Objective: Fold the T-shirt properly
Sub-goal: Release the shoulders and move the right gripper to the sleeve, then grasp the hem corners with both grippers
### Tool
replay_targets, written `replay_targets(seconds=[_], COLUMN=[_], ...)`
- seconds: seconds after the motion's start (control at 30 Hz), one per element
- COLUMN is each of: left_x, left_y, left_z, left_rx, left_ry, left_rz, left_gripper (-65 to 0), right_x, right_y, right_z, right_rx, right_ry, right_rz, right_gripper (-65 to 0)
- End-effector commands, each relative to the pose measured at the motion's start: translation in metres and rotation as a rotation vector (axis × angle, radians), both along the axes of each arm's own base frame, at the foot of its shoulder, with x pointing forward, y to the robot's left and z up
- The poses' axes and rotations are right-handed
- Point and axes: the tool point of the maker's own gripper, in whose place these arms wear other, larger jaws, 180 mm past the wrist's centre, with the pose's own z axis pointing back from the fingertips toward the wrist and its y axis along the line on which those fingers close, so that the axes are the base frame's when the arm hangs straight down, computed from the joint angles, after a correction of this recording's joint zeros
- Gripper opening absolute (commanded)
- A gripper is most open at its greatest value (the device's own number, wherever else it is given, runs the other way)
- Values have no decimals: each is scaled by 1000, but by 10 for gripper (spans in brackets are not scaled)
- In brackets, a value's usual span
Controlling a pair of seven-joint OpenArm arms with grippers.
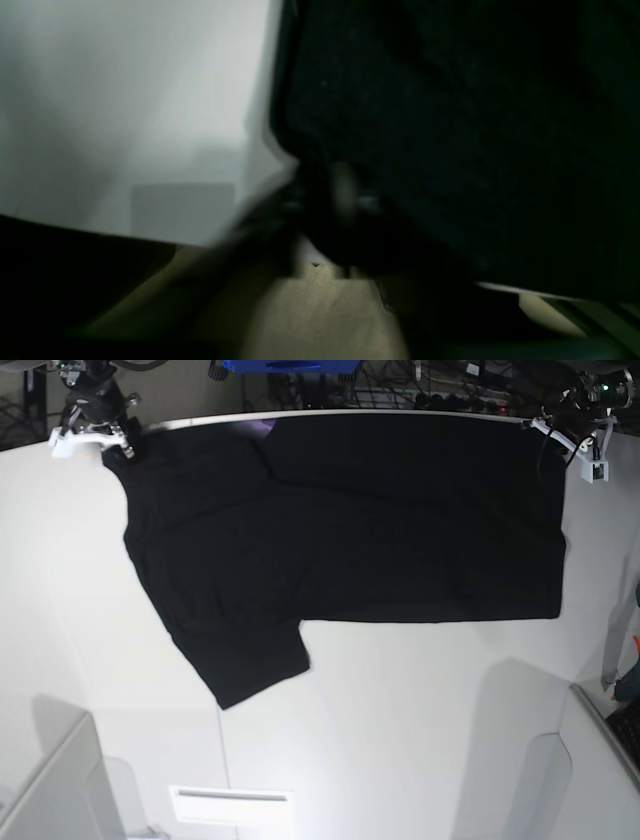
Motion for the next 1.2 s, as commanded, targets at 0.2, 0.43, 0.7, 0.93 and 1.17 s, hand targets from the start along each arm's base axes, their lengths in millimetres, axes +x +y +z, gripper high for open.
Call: replay_targets(seconds=[0.2,0.43,0.7,0.93,1.17], left_x=[1,27,71,83,81], left_y=[46,70,56,57,65], left_z=[45,107,104,111,113], left_rx=[137,281,201,205,221], left_ry=[-95,-255,-195,-230,-220], left_rz=[87,126,85,86,92], left_gripper=[-219,-268,-650,-650,-599], right_x=[8,88,231,316,349], right_y=[-21,-24,8,14,31], right_z=[43,90,88,68,48], right_rx=[-124,-194,-250,-236,-260], right_ry=[-75,-264,-283,-175,-121], right_rz=[8,119,356,412,546], right_gripper=[-297,-296,-291,-288,-288])
